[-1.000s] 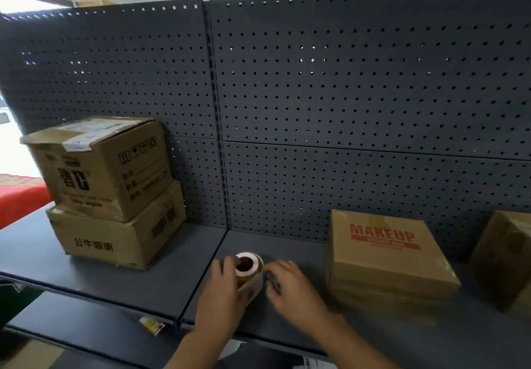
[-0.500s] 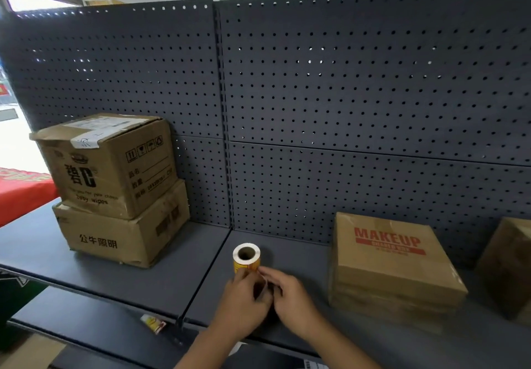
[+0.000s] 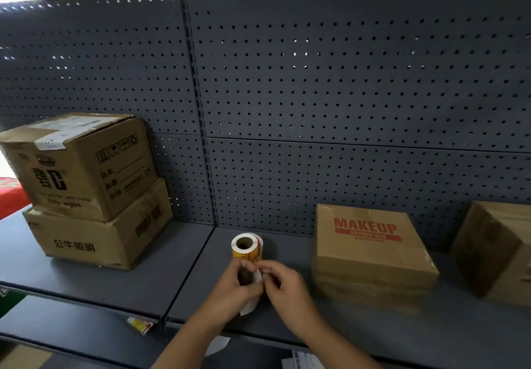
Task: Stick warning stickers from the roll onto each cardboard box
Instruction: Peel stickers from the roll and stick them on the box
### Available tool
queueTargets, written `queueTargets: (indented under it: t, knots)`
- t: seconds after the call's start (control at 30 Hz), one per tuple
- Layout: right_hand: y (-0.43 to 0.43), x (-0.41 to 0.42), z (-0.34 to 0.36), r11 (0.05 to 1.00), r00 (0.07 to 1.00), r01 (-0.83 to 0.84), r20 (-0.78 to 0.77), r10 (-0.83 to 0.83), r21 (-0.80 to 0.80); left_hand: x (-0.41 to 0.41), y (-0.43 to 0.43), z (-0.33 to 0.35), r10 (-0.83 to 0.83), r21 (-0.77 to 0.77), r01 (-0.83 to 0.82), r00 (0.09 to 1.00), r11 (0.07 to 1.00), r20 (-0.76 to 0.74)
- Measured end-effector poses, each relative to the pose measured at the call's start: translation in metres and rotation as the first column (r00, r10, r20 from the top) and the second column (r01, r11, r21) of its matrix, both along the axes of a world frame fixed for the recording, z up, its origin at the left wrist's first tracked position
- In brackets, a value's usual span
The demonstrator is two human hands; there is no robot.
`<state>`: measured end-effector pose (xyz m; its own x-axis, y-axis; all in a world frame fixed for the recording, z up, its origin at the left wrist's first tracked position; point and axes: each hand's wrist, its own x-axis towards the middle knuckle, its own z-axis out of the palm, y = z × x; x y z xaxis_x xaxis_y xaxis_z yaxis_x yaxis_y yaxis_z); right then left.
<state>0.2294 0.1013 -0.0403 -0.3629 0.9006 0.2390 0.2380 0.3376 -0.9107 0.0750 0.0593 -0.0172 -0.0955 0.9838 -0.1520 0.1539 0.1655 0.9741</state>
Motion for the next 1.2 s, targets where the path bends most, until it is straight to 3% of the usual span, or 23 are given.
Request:
queueTargets:
  t: [0.17,0.33,0.5,0.87,1.2]
  knots:
    - [0.001,-0.008,-0.001,0.998,0.997,0.016,-0.077,-0.021,-0.065,0.017,-0.019,0.011,0.130,-0.004,-0.129,0.991,0.992,0.024]
    - [0.001,-0.015,-0.001,0.997,0.995,0.081,-0.064,-0.081,-0.002,0.025,-0.024,0.017,0.242,0.061,-0.249,0.965,0.967,0.104]
    - [0.004,-0.015,-0.005,0.994,0.993,0.110,-0.045,-0.111,-0.018,0.015,-0.021,0.011,0.357,-0.069,-0.350,0.918,0.934,0.171]
    - [0.006,-0.015,-0.002,0.998,0.998,0.054,0.007,-0.055,0.045,0.014,-0.013,0.014,0.194,-0.052,-0.187,0.946,0.981,0.261]
    - [0.008,-0.013,-0.005,0.973,0.953,0.043,0.284,-0.108,0.226,0.015,-0.012,0.001,0.323,-0.018,-0.326,0.926,0.945,0.197]
